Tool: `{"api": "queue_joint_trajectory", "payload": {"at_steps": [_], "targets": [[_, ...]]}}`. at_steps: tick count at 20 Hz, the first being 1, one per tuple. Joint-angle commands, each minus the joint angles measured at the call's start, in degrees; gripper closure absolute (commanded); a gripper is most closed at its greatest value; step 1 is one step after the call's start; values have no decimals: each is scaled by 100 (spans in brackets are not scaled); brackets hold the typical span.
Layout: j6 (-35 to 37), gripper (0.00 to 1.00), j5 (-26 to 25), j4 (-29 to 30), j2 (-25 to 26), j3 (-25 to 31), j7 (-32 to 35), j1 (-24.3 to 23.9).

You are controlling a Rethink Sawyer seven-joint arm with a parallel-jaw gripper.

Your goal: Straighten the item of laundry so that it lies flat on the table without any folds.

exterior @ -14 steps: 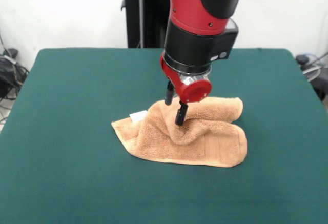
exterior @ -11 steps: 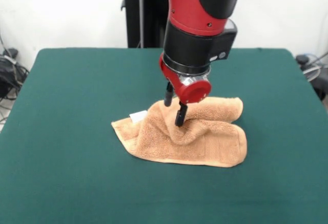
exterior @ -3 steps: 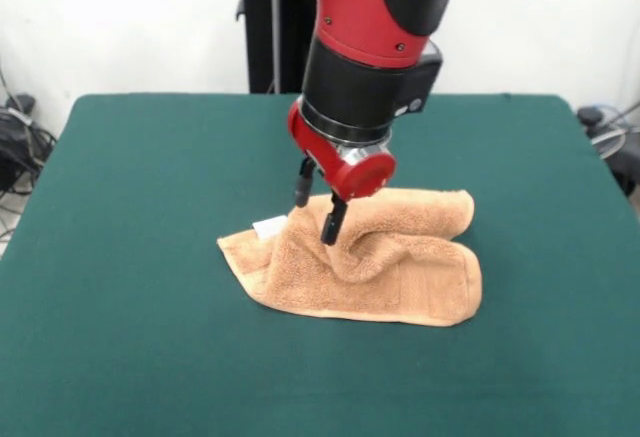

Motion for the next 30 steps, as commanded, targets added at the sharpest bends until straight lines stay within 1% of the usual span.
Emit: {"api": "queue_joint_trajectory", "payload": {"at_steps": [1, 2, 4, 6, 7, 10, 12, 17, 24, 26, 28, 30], "targets": [[544, 0, -606, -130, -11, 970, -1231, -389], [678, 0, -596, -354, 111, 999, -1189, -432], [788, 0, -638, -515, 211, 1097, -1147, -502], [878, 0, -653, -513, 208, 1166, -1105, -537], [1047, 0, -614, -442, 162, 1227, -1110, -551], [870, 0, -687, -177, 47, 1312, -1047, -529], [821, 0, -635, 133, -65, 1458, -1020, -545], [493, 0, -744, 565, -223, 1611, -982, -524], [397, 0, -844, 895, -380, 1772, -973, -575], [310, 0, -881, 1071, -444, 1819, -963, -571], [352, 0, -904, 1199, -500, 1876, -947, -578], [525, 0, -928, 1186, -493, 1940, -953, -625]]}}
